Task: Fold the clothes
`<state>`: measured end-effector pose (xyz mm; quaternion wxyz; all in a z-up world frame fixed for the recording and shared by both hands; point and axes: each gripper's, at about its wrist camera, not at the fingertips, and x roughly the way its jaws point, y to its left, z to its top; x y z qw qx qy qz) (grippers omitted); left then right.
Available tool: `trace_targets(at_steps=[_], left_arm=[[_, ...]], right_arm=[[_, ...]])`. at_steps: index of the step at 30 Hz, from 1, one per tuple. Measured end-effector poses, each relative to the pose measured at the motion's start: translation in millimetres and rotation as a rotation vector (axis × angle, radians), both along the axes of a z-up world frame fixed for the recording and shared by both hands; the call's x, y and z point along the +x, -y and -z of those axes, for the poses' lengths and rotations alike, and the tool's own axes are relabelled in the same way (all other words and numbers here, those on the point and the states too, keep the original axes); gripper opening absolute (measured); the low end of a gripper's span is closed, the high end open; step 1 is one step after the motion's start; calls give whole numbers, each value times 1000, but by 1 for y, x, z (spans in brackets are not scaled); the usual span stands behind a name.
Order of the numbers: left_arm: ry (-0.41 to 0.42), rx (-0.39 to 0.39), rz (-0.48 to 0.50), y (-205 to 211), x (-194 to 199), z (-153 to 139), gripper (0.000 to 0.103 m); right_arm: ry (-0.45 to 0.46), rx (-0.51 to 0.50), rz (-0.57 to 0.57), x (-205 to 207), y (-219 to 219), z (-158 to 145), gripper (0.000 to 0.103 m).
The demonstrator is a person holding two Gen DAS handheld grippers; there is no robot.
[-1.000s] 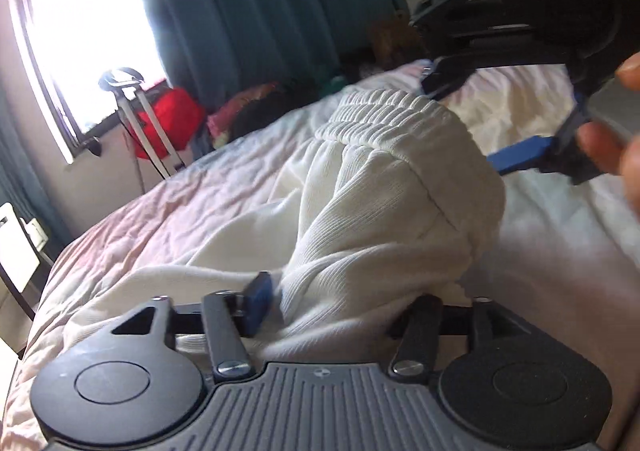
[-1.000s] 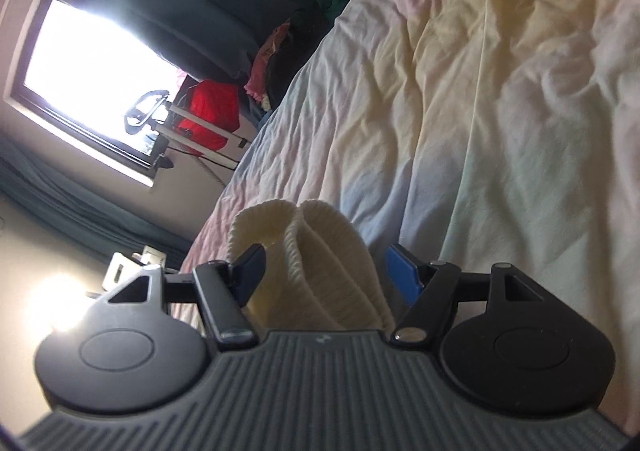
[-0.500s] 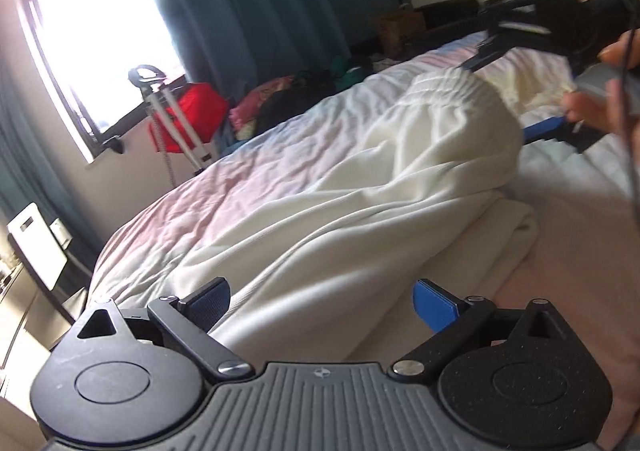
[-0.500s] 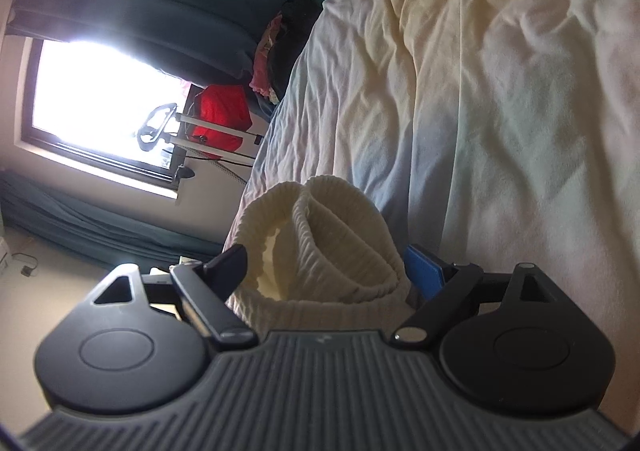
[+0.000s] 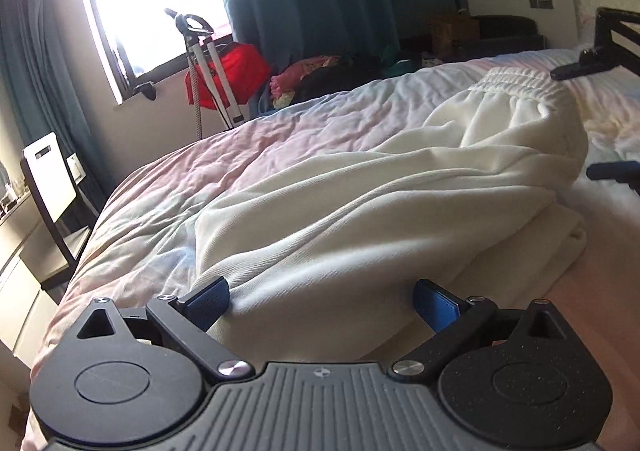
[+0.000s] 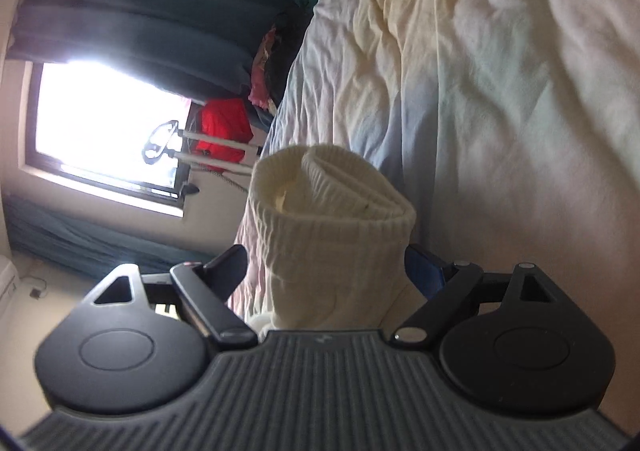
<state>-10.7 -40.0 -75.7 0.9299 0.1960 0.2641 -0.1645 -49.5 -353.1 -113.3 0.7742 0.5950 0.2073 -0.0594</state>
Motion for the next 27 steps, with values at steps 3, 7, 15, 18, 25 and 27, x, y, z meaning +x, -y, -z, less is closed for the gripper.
trace_targets(at_steps=[3,7,15,18,25,27], left_arm=[[-20,-32,-31,-6,5,-2,102],[-22,-38,-50,-9,7,-2,103],[67,14,-13,3,-3,1,102],[137,101,29,13,-14,6,102],[221,188,-28,23,-15,17,103],[202,169,-70,17,-9,17,103]], right_arm=[[-70,-33,-57,17,-15,11,88],[-86,-143,-47,32,-23,10,89],[40,-408,-37,29,-33,-26,55],[212,-420,-61,21,-34,-47,52],[391,-398,-126,19,-36,-67,51],[386,-378,-140,22,-30,-64,51]])
